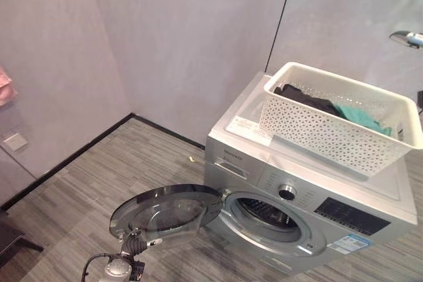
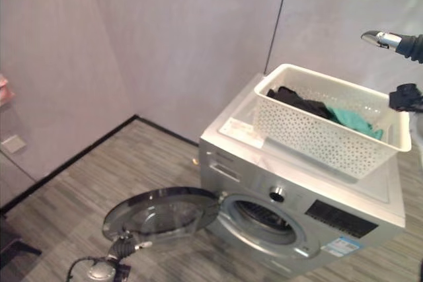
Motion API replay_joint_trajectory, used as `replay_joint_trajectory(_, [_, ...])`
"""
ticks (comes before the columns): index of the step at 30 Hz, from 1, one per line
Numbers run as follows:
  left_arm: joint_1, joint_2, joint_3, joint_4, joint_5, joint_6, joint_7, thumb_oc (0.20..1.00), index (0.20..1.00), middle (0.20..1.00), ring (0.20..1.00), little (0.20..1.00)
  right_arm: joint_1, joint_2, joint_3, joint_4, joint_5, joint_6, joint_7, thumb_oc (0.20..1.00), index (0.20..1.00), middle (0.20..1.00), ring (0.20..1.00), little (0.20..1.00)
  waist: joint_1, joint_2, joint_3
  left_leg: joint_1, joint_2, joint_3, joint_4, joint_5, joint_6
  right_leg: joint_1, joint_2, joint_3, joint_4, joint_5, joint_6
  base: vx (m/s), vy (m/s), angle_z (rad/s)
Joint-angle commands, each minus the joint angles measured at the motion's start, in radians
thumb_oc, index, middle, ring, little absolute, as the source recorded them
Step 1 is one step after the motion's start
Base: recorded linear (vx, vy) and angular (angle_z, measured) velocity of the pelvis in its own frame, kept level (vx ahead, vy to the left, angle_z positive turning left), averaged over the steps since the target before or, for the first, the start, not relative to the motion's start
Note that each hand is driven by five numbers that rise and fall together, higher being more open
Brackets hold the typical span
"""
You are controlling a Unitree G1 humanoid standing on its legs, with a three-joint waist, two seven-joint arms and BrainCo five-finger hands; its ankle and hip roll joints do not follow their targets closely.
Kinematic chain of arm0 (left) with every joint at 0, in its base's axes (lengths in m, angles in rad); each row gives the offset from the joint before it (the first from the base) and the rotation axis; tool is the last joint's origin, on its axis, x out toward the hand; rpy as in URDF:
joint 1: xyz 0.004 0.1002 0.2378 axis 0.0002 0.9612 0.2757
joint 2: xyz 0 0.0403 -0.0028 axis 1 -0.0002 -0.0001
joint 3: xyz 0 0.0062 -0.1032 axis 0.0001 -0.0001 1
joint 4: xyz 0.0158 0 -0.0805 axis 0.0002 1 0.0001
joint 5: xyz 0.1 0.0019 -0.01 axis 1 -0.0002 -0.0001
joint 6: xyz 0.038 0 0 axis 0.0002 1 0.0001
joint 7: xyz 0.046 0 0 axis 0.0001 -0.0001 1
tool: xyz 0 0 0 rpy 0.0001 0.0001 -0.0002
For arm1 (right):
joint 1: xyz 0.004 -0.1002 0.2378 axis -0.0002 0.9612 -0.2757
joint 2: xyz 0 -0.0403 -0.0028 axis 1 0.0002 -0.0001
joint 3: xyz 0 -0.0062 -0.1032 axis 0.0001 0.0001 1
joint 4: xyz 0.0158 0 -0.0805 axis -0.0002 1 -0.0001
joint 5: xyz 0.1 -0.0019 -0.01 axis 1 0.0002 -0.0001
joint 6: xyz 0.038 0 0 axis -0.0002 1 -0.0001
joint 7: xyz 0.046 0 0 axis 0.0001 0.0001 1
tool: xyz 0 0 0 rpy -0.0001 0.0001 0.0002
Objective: Grab the laundry basket,head to the washer,open it,put in the laundry and shut it.
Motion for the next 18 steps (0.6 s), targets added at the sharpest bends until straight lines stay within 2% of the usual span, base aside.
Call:
replay_joint_trajectory(1, [-0.036,0.057,-0.024,-0.030,-0.030,-0.030,-0.022,1.000,1.000,1.000,1.000,1.000,-0.085,-0.088,0.049,0.023,0.020,0.041,0.103,1.000,1.000,1.000,1.000,1.000,0.030,-0.033,-0.015,0.122,0.033,0.050,-0.014,-0.073,0.042,-0.112,-0.084,-0.023,-0.004,0.076,0.067,0.00,0.000,0.00])
replay_joint_trajectory(3, [-0.040,0.060,-0.047,-0.041,-0.031,-0.026,-0.054,1.000,1.000,1.000,1.000,1.000,-0.109,-0.168,0.127,0.109,-0.007,0.078,0.202,1.000,1.000,1.000,1.000,1.000,0.033,-0.040,-0.015,0.120,0.050,0.060,-0.033,-0.064,0.030,-0.112,-0.082,-0.040,-0.012,0.072,0.060,0.03,-0.034,0.09])
replay_joint_trajectory(5, [-0.042,0.063,-0.060,-0.043,-0.033,-0.026,-0.061,1.000,1.000,1.000,1.000,1.000,-0.149,-0.181,0.172,0.147,-0.009,0.084,0.221,1.000,1.000,1.000,1.000,1.000,0.037,-0.042,-0.015,0.117,0.054,0.062,-0.037,-0.062,0.028,-0.112,-0.081,-0.044,-0.017,0.074,0.058,0.02,-0.022,0.15])
replay_joint_trajectory(7, [-0.045,0.065,-0.078,-0.057,-0.042,-0.025,-0.075,1.000,1.000,1.000,1.000,1.000,-0.284,-0.185,0.334,0.263,-0.042,0.086,0.269,1.000,1.000,1.000,1.000,1.000,0.046,-0.043,-0.013,0.113,0.059,0.067,-0.041,-0.057,0.023,-0.111,-0.081,-0.050,-0.029,0.079,0.057,0.01,-0.019,0.05])
replay_joint_trajectory(8, [-0.046,0.067,-0.082,-0.059,-0.043,-0.025,-0.078,1.000,1.000,1.000,1.000,1.000,-0.308,-0.185,0.370,0.289,-0.053,0.090,0.287,1.000,1.000,1.000,1.000,1.000,0.048,-0.043,-0.011,0.111,0.061,0.068,-0.042,-0.056,0.022,-0.111,-0.081,-0.052,-0.031,0.079,0.057,0.00,0.000,0.00])
replay_joint_trajectory(12, [-0.044,0.060,-0.101,-0.069,-0.055,-0.026,-0.097,1.000,1.000,1.000,1.000,1.000,-0.497,-0.131,0.616,0.435,-0.119,0.093,0.363,1.000,1.000,1.000,1.000,1.000,0.058,-0.036,-0.003,0.107,0.069,0.070,-0.056,-0.048,0.015,-0.114,-0.080,-0.057,-0.037,0.078,0.053,0.00,0.000,0.00])
replay_joint_trajectory(13, [-0.043,0.059,-0.100,-0.069,-0.055,-0.026,-0.097,1.000,1.000,1.000,1.000,1.000,-0.500,-0.131,0.619,0.436,-0.119,0.093,0.363,1.000,1.000,1.000,1.000,1.000,0.057,-0.035,-0.003,0.107,0.069,0.069,-0.056,-0.048,0.015,-0.114,-0.080,-0.057,-0.037,0.078,0.053,0.00,0.000,0.00])
replay_joint_trajectory(15, [-0.037,0.060,-0.110,-0.084,-0.064,-0.029,-0.106,1.000,1.000,1.000,1.000,1.000,-0.565,-0.093,0.721,0.520,-0.182,0.097,0.399,1.000,1.000,1.000,1.000,1.000,0.068,-0.034,0.011,0.094,0.071,0.069,-0.059,-0.042,0.012,-0.123,-0.081,-0.063,-0.038,0.081,0.051,0.00,0.000,0.00])
replay_joint_trajectory(18, [-0.030,0.061,-0.108,-0.086,-0.080,-0.028,-0.106,1.000,1.000,1.000,1.000,1.000,-0.621,-0.059,0.782,0.569,-0.213,0.097,0.419,1.000,1.000,1.000,1.000,1.000,0.076,-0.024,0.027,0.083,0.080,0.071,-0.062,-0.042,0.011,-0.132,-0.076,-0.068,-0.037,0.076,0.049,-0.03,-0.005,0.03])
